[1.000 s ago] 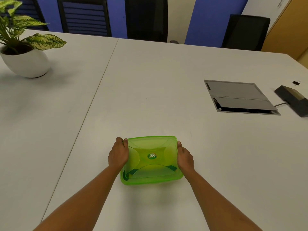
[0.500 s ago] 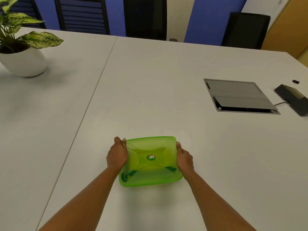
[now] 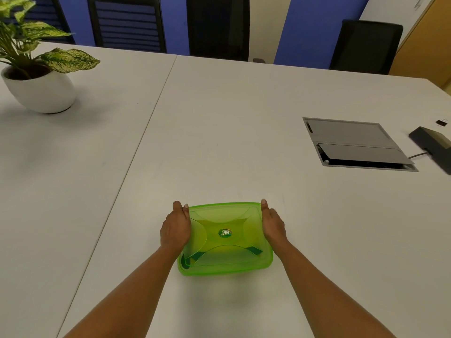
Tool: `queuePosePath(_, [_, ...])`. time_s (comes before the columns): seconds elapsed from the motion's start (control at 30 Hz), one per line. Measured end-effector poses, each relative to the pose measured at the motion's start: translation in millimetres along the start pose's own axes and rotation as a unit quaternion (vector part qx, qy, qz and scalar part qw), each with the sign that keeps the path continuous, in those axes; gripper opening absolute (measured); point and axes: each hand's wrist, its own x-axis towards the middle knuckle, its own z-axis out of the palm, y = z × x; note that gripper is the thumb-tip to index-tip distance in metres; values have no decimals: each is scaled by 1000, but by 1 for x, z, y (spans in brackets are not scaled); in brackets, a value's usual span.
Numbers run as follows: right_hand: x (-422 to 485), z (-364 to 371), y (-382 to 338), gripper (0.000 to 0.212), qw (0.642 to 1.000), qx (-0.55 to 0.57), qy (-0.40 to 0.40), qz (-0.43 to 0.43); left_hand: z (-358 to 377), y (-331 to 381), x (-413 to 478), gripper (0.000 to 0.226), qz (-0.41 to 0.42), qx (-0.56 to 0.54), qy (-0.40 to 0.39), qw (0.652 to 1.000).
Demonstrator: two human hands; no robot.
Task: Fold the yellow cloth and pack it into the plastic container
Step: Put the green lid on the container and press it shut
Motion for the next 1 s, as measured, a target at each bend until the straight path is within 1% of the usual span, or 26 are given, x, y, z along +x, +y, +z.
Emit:
queuePosePath(0.17, [7,4,-2,72,999,-24,-28,24,0,0,1,26,4,19,3,1000])
queuePosePath(0.27, [9,4,1,77,999,9,-31,38,0,0,1,26,5,21,4,1000])
queuePosePath(0.5, [8,6,3,74,997,61,-15,47,0,0,1,26,0,26,-1,1000])
queuePosePath(0.63, [8,6,3,71,996,70,-4,62,0,0,2,26,4,32,-2,999])
queuePosePath(0.77, [7,6,3,69,996,73,-1,53,0,0,2,28,5,35,1,999])
queuePosePath(0.9, [5,6,3,69,995,86,6,42,0,-1,0,27,22,55,21,998])
queuePosePath(1.0, [3,6,3,69,995,91,14,38,-1,-1,-4,29,37,77,54,995])
